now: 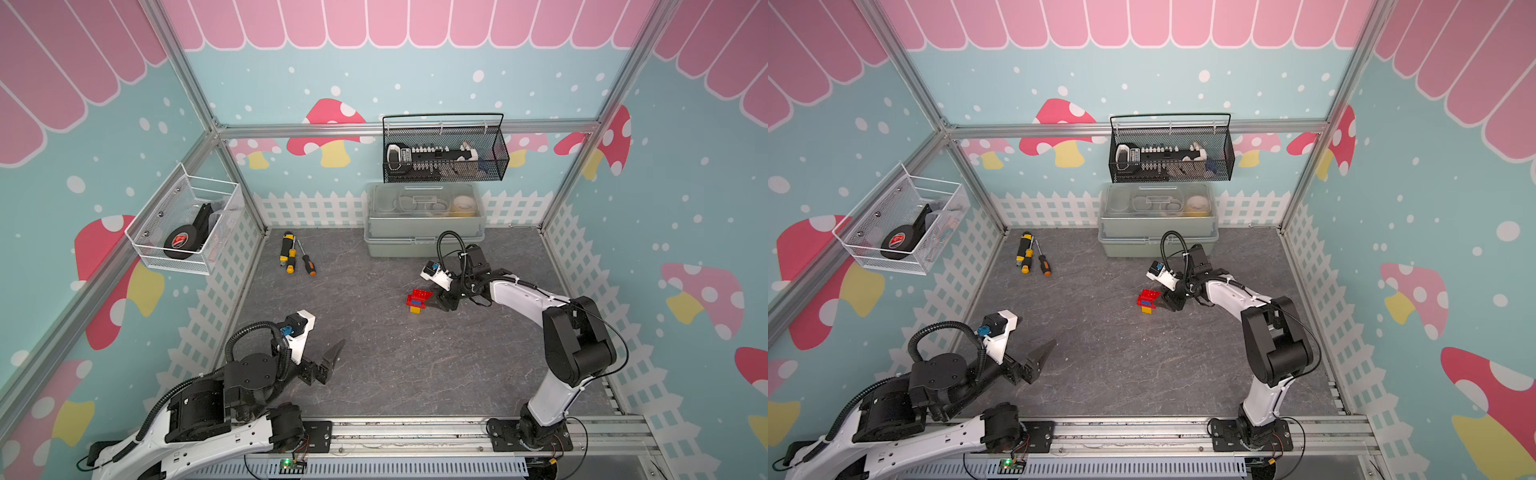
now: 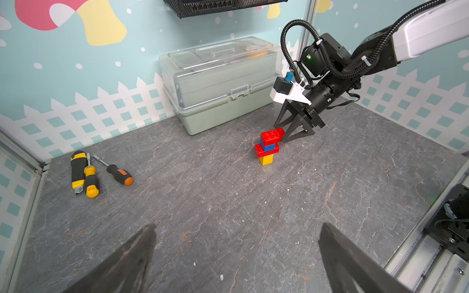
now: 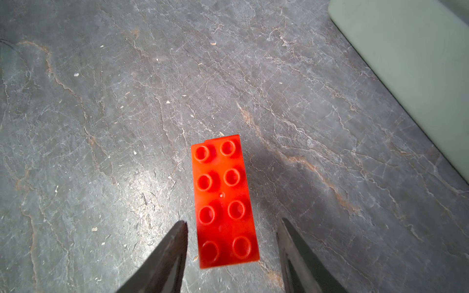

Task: Assemble the letter f with lego
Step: Pick up the lego brick from the center of the board.

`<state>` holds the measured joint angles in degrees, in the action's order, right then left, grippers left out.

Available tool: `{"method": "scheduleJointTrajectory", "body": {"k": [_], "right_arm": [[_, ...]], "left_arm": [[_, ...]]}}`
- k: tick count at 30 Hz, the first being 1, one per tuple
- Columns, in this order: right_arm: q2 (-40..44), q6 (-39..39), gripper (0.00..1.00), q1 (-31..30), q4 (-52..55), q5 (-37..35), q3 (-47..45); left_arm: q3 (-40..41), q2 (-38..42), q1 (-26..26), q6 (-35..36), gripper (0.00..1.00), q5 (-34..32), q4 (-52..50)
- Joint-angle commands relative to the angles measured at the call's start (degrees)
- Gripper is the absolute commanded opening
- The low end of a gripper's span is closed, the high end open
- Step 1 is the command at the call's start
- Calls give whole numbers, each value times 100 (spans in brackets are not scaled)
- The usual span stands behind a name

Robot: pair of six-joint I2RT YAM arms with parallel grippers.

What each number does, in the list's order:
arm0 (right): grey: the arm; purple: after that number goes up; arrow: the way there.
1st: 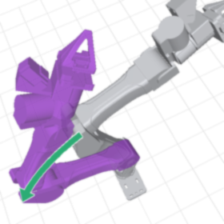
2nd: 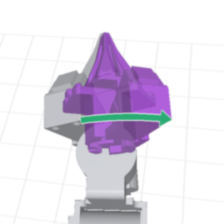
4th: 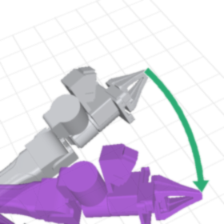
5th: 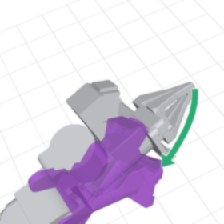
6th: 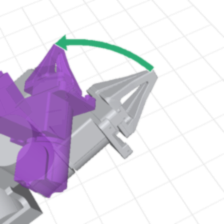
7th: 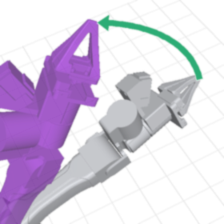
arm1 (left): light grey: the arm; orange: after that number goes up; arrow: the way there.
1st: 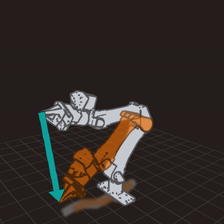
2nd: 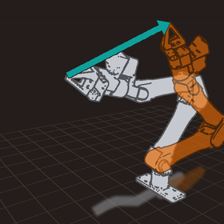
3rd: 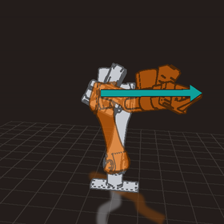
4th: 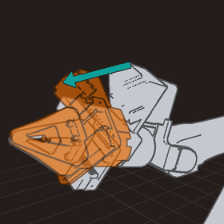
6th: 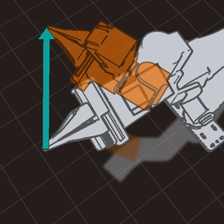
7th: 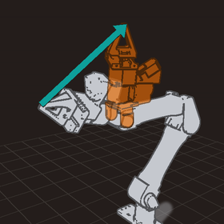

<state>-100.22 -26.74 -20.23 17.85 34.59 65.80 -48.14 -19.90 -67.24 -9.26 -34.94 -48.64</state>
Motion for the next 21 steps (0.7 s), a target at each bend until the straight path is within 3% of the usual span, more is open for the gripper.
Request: {"method": "scheduleJointTrajectory", "body": {"k": [1, 8, 21], "right_arm": [[-50, -130, 56, 28, 234, 197, 126], [-94, -156, 47, 32, 307, 233, 187], [-107, -165, 40, 29, 342, 277, 205]], "left_arm": [[42, 69, 16, -85, 99, -52, -84], [42, 71, 13, -85, 99, -57, -84], [42, 72, 18, -85, 99, -57, -89]]}}
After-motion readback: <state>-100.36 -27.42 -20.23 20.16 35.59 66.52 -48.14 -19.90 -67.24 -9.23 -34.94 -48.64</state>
